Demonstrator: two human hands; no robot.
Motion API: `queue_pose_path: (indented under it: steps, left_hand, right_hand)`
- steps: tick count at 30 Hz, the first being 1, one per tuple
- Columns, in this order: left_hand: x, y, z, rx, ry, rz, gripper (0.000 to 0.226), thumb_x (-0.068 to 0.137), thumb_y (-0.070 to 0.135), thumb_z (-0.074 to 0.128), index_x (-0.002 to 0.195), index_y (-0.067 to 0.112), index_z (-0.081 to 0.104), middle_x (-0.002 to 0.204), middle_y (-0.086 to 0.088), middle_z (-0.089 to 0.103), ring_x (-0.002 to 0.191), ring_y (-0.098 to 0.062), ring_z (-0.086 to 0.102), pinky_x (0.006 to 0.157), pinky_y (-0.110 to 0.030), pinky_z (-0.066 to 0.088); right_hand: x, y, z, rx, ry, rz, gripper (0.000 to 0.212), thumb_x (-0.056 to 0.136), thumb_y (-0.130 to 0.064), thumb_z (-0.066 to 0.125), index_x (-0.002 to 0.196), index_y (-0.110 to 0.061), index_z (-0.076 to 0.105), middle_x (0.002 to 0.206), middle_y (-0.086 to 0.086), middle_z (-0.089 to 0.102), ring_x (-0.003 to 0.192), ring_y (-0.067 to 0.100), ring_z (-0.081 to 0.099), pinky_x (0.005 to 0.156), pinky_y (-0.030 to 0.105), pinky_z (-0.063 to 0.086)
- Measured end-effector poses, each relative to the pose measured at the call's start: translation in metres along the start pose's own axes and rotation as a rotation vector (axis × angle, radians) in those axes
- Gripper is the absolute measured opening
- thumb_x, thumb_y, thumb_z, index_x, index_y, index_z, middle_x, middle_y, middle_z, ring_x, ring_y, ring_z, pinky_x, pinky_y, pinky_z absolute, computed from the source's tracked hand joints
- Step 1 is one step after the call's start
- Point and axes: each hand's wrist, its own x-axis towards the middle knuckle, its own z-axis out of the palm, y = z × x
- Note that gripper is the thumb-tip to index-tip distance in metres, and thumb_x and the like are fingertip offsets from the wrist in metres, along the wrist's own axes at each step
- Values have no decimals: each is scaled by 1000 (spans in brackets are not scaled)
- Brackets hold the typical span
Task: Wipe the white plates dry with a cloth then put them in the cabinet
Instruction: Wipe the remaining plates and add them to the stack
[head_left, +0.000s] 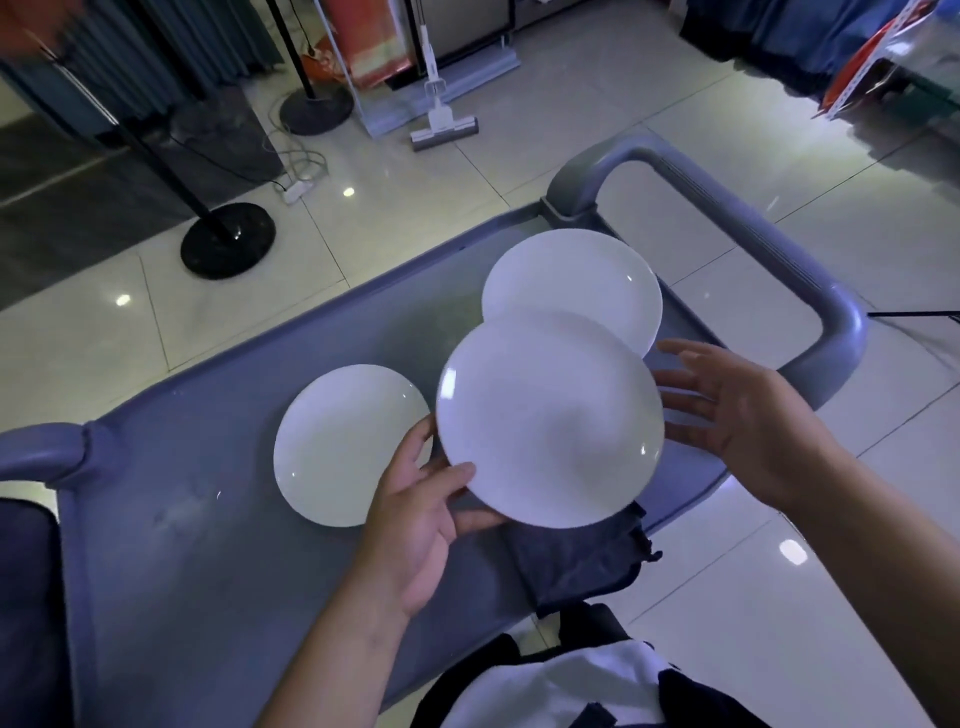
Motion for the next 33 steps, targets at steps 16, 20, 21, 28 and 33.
queue_pose_path:
  steps: [16,20,21,28,33]
  left_hand:
    - [122,37,76,587,176,88,41,84,6,57,114,32,69,110,3,70,111,-25,66,96,-42,59]
    - [129,23,75,825,238,117,41,87,18,60,124,33,58,127,2,45,105,-20,55,92,-38,49]
    - [129,18,75,875,245,124,44,91,17,58,132,32,52,128,4,40,106,-19,52,92,-36,44]
    - [135,7,71,846,142,207,52,92,10,48,141,24,37,135,5,54,122,-19,52,98,-33,43]
    - [124,16,56,848,89,161,65,101,27,52,159,37,23,159,15,34,147,-13,33,119,-40,31]
  right_hand:
    - [115,-18,4,-31,51,-303,50,90,-11,66,136,-27,57,123,-5,62,104,-2,60,77,15,43]
    - [118,-4,-1,-169,52,-352,52,89,-13,68,135,-34,55,125,-17,61,113,-4,61,90,19,48]
    - [120,2,-2,-280,58,-376,58,88,-17,69,140,-36,51,138,-14,57,125,4,55,101,26,45]
    - [115,31,6,-954,106,-514,65,90,-45,31,155,-37,32,169,-7,-5,152,9,7,119,40,6]
    - [106,19,9,-1080,149,-426,61,94,-48,37,154,-39,32,169,-8,-3,155,18,-3,122,48,4]
